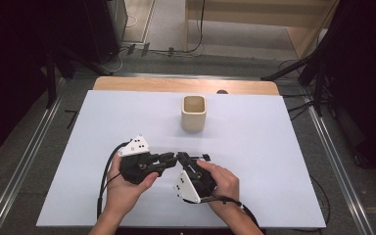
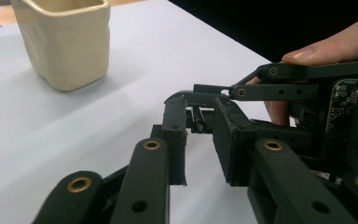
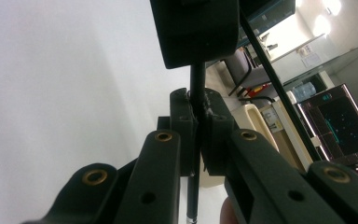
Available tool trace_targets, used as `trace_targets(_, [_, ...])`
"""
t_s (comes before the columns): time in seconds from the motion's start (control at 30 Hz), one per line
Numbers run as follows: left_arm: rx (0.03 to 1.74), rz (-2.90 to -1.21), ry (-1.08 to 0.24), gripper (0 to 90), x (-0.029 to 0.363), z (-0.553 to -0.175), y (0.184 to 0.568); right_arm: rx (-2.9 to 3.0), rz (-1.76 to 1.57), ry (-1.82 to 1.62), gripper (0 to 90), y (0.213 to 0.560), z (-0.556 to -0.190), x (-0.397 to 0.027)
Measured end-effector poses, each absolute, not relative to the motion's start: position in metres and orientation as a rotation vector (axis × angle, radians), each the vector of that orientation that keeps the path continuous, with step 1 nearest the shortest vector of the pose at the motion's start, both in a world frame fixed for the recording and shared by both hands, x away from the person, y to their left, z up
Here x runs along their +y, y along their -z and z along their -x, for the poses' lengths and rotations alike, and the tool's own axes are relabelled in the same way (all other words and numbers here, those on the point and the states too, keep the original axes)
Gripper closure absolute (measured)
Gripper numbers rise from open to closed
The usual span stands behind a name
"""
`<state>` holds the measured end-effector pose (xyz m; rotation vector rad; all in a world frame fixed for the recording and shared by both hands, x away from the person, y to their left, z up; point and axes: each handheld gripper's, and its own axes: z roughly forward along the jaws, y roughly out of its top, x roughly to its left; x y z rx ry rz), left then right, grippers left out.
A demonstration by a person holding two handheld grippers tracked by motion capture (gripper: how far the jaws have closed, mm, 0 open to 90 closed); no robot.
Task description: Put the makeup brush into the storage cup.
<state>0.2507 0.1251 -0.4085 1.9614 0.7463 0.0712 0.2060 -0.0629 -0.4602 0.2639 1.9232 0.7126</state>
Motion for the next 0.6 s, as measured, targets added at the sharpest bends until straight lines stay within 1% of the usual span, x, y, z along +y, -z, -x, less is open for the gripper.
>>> trace_targets(0.2, [0.76,-1.983,-0.042,84.5,0.1236,-0.2524,0.4108,1.924,-0.237,-0.7,87.2,0.4614,-0.2048,-0.0613])
trace_targets(0.4, [0.759,-1.99,-0.021,85.7,0.1247,-0.254,0.4118,1.936,-0.225,-0.705,87.0,0.4616,-0.2058,-0.0623])
trace_targets(0.5, [0.756,-1.99,-0.036,85.9,0.1252,-0.2534,0.4116,1.939,-0.235,-0.726,84.7,0.4616,-0.2062,-0.0631])
trace_targets(0.53, [0.756,-1.99,-0.048,85.9,0.1257,-0.2531,0.4115,1.947,-0.29,-0.766,71.3,0.4611,-0.2058,-0.0639])
trace_targets(0.6, [0.757,-1.968,-0.057,85.9,0.1293,-0.2534,0.4105,1.974,-0.362,-0.851,62.6,0.4591,-0.2068,-0.0666])
